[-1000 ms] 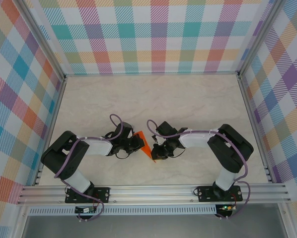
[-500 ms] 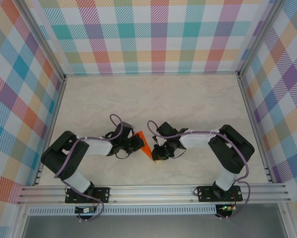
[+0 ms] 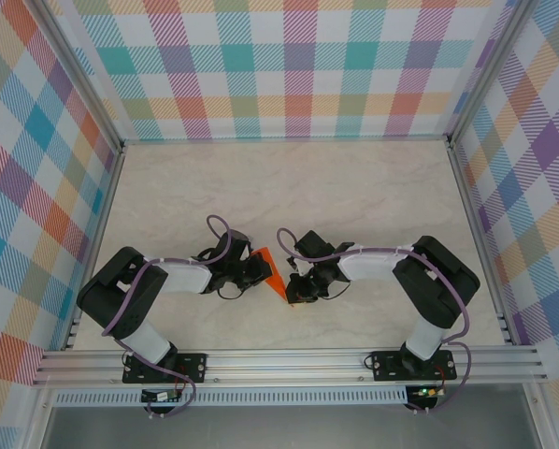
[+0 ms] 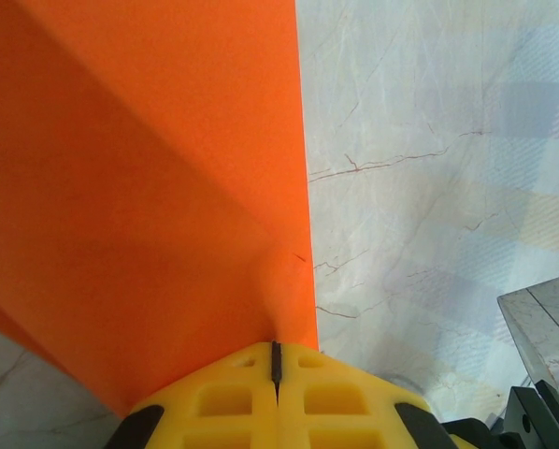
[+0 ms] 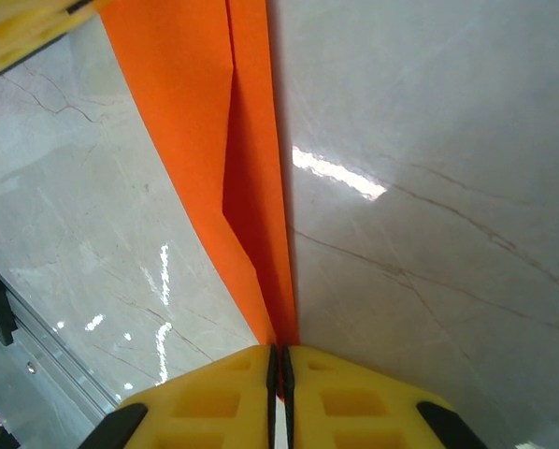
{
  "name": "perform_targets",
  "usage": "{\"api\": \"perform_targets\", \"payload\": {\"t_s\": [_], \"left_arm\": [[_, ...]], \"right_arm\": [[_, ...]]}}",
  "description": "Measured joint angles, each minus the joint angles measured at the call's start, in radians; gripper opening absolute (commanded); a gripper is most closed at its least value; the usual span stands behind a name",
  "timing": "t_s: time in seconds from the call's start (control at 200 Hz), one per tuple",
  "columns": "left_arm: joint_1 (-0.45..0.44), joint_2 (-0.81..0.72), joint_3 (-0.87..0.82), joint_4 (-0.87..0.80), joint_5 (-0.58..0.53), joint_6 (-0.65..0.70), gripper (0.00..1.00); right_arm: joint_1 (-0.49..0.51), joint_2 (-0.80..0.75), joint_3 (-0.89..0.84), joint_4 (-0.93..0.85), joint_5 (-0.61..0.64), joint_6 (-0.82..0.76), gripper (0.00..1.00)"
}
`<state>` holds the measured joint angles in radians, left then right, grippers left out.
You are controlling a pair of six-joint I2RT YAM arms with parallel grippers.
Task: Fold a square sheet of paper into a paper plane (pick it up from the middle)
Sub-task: Fold the wing for the fifth time at the center of the table.
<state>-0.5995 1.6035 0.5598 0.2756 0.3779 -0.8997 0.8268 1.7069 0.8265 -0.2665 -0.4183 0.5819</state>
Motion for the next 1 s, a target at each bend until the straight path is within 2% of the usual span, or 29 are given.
{"api": "perform_targets", "payload": {"t_s": [0.11,0.265,0.52,0.625,0.715,1.0], "left_arm": [[0.000,0.000,0.000,-0.003,0.000,0.000,0.00],[0.000,0.000,0.002,-0.005,0.000,0.000,0.00],[0.000,0.000,0.002,-0.008,0.004,0.000,0.00],[0.000,0.000,0.002,-0.008,0.004,0.000,0.00],[0.000,0.000,0.002,-0.008,0.004,0.000,0.00],[0.000,-0.003,0.002,-0.015,0.007,0.000,0.00]], "right_arm": [[0.002,0.000,0.000,-0.002,0.005,0.000,0.09],[0.005,-0.002,0.000,-0.004,0.011,0.000,0.13],[0.006,-0.010,-0.002,-0.015,0.018,-0.008,0.06],[0.006,-0.010,-0.002,-0.016,0.018,-0.015,0.05],[0.006,-0.010,-0.002,-0.016,0.018,-0.015,0.10],[0.006,-0.018,-0.012,-0.017,0.022,-0.019,0.12]]}}
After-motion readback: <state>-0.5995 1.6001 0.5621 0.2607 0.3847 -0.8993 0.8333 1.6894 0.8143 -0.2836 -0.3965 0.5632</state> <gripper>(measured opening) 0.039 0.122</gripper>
